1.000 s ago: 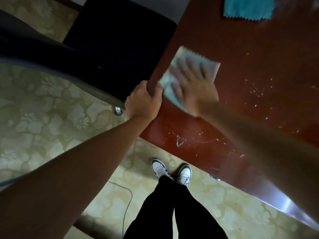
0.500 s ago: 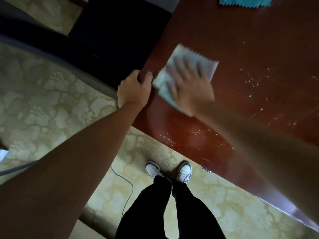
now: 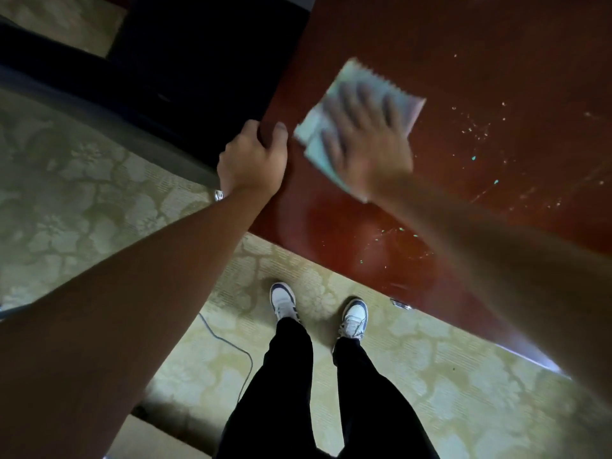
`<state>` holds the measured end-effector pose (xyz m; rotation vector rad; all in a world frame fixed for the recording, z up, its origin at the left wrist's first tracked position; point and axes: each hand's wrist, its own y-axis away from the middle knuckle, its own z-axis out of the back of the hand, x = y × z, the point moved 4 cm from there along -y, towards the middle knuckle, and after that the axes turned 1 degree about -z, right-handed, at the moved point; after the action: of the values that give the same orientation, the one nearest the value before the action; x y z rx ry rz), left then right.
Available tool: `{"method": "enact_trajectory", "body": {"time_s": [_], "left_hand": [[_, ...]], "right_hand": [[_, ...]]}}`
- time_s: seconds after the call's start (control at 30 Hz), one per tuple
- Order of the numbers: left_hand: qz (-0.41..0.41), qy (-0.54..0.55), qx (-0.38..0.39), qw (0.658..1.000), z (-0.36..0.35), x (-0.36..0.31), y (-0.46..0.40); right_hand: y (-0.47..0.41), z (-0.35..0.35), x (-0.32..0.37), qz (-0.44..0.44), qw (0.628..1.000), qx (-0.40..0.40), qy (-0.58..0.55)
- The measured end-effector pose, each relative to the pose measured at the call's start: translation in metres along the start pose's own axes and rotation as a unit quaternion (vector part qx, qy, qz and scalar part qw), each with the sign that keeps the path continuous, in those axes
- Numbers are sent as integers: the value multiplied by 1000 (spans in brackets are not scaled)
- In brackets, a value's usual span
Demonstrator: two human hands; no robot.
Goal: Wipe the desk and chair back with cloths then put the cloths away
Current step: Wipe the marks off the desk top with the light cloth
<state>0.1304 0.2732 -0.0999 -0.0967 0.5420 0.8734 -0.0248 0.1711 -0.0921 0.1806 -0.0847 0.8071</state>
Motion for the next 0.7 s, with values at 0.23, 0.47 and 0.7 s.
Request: {"method": "enact_trajectory", "body": {"time_s": [0.23, 0.47, 0.7], "left_hand": [[-13, -18, 28, 999, 1, -6, 4], [-41, -29, 33, 998, -1, -9, 4], [-69, -67, 0, 995, -5, -11, 3]], "right_hand": [[72, -17, 58, 23, 1000, 4, 13], [4, 1, 4, -22, 999, 35, 16], [32, -2, 13, -69, 998, -11, 7]]}}
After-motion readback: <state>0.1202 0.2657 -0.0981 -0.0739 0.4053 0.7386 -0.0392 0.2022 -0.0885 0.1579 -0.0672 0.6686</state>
